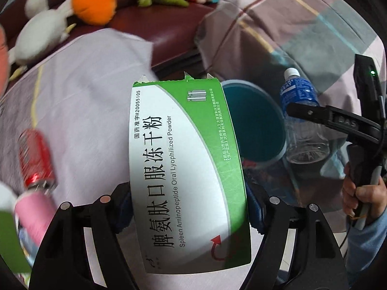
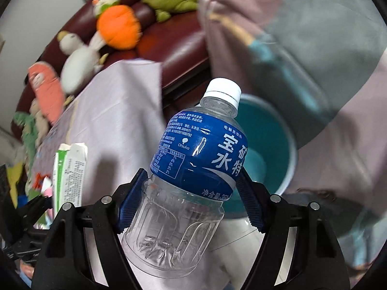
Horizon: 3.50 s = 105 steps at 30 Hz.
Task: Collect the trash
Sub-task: 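Carry bottle and box over the teal bin and open both grippers, then move both tools back to the table toward the green box and pink cup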
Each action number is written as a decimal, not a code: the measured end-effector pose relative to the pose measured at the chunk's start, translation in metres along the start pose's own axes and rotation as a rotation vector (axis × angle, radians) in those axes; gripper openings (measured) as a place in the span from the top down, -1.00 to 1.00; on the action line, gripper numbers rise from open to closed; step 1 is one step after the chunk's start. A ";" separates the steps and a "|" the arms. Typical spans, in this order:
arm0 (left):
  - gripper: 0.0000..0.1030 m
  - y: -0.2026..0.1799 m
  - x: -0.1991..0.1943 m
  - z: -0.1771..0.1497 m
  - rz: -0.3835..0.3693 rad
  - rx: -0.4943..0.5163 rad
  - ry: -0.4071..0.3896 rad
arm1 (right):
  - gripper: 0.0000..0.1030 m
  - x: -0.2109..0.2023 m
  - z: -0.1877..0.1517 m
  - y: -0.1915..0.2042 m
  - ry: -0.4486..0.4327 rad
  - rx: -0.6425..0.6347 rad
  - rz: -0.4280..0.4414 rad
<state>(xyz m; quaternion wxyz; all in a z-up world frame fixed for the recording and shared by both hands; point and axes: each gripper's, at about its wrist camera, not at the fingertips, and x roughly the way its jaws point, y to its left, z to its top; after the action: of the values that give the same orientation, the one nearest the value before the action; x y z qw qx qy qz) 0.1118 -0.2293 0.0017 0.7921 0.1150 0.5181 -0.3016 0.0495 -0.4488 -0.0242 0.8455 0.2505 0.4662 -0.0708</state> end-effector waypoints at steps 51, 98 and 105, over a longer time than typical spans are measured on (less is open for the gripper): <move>-0.67 -0.073 0.115 0.083 -0.066 0.082 0.117 | -0.52 -0.018 0.015 -0.066 -0.063 0.105 -0.093; -0.88 0.221 -0.173 -0.124 0.214 -0.368 -0.221 | -0.64 -0.032 -0.081 0.257 0.081 -0.444 -0.042; -0.88 0.294 -0.164 -0.163 0.198 -0.489 -0.183 | -0.64 -0.009 -0.094 0.299 0.139 -0.499 -0.046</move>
<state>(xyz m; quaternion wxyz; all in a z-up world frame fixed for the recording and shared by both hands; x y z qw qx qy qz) 0.1186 0.1431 0.0376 0.8653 -0.0570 0.4882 -0.0981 0.0795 -0.1451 0.0490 0.8453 0.0277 0.5317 0.0449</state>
